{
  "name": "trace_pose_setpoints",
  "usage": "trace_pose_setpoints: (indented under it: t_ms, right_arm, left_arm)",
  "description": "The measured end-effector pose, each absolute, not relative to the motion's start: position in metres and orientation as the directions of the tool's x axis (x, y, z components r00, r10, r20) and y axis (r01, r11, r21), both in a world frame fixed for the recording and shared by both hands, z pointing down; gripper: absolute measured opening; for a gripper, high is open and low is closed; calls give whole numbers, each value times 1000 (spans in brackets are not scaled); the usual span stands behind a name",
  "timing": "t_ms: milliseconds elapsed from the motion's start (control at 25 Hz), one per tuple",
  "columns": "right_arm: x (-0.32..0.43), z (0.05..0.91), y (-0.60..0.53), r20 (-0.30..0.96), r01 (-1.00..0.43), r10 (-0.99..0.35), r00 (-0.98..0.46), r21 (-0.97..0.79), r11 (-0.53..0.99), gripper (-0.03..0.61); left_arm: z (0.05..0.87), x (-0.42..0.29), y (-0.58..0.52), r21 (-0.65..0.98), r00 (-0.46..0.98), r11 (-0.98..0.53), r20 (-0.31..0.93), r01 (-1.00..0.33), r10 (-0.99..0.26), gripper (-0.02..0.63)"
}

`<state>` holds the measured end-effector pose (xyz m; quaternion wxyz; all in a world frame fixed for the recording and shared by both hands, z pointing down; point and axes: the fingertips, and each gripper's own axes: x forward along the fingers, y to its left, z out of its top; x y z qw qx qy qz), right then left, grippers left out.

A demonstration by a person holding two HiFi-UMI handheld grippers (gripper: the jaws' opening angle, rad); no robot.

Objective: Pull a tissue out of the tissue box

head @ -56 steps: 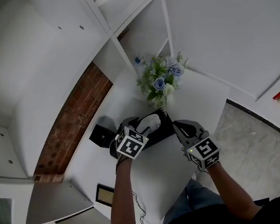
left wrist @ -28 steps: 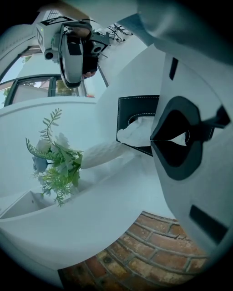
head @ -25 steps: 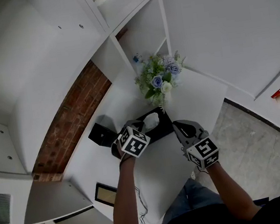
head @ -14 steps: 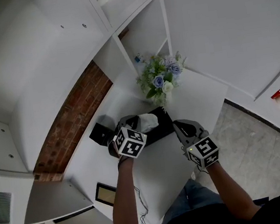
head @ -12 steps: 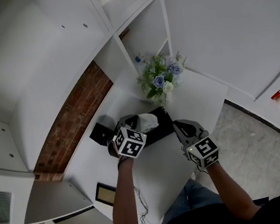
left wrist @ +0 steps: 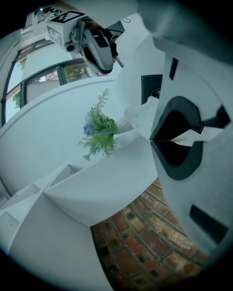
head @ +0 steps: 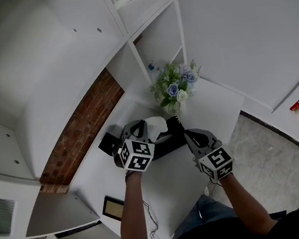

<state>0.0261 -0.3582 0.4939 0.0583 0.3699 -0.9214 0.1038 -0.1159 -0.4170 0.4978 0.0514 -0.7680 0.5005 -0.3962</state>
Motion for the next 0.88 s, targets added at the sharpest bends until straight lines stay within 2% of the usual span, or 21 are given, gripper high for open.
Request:
trace_pose_setpoints:
  t_ms: [480,640,880]
  right_arm:
    - [28,470,-364,133,-700,-687,-714,-131,702,-2]
    - [34,458,-369,99,-716,-710,-698,-138,684,-2]
    - [41,443,-379,48,-748,-752,-657,-167,643,-2]
  left_arm:
    - [429,-122,-399,-479,172,-327,339,-815,-925,11]
    - [401,-125,-382,-410,157,-241,228,-880,-961,11]
    - [385,-136,-353,-215,122,-145,116,-966,-986,11]
